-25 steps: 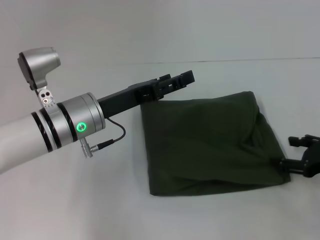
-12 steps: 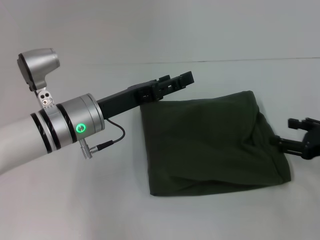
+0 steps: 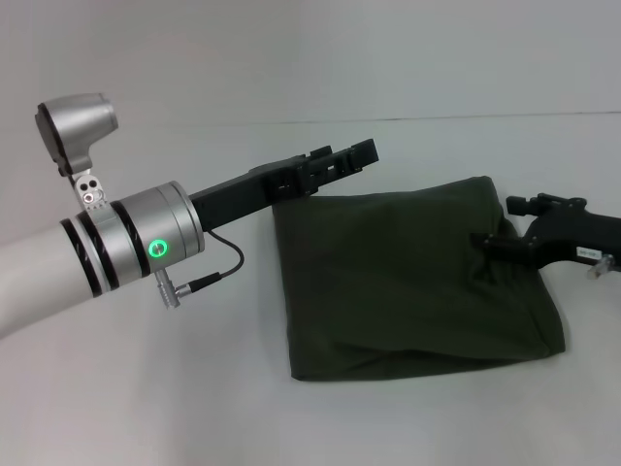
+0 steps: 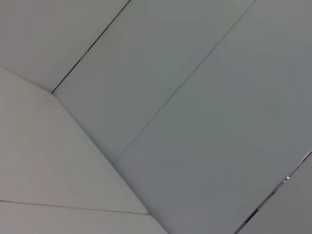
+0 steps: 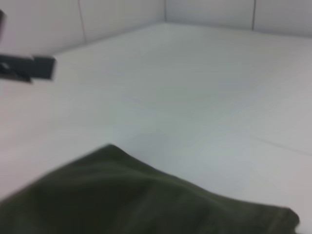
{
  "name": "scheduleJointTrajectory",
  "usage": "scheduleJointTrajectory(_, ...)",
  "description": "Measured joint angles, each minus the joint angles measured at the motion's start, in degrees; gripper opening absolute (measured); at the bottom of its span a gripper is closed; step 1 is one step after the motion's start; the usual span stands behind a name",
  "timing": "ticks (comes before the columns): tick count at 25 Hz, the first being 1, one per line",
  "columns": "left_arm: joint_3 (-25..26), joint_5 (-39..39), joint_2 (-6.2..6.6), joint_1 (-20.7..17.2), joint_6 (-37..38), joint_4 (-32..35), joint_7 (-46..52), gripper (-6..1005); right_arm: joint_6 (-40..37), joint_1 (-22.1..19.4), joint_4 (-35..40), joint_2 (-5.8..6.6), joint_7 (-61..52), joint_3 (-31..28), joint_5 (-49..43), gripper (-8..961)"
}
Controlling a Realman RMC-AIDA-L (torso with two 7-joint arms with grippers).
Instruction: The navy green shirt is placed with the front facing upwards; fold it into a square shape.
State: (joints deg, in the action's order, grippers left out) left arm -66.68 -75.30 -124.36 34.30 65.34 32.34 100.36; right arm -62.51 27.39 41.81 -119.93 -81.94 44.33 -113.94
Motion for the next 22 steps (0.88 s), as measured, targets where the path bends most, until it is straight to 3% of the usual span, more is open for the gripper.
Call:
scheduleJointTrajectory(5, 0.3, -0.1, 0.0, -0.1, 0.7, 0.0, -0.2, 847, 7.7, 0.5, -2.2, 0.17, -0.3, 2.9, -0.4, 819)
scheduleJointTrajectory(14, 0.4, 0.1, 0.0, -0.3, 0.7, 0.0, -1.1, 842, 15.6, 1.5, -4.6, 0.29, -0.3, 2.8, -0.2, 818)
scheduleJointTrajectory(22, 0.4, -0.1, 0.0, -0.3, 0.7, 0.0, -1.5, 837, 15.3, 1.8, -2.6, 0.36, -1.5, 2.5, 0.6, 818)
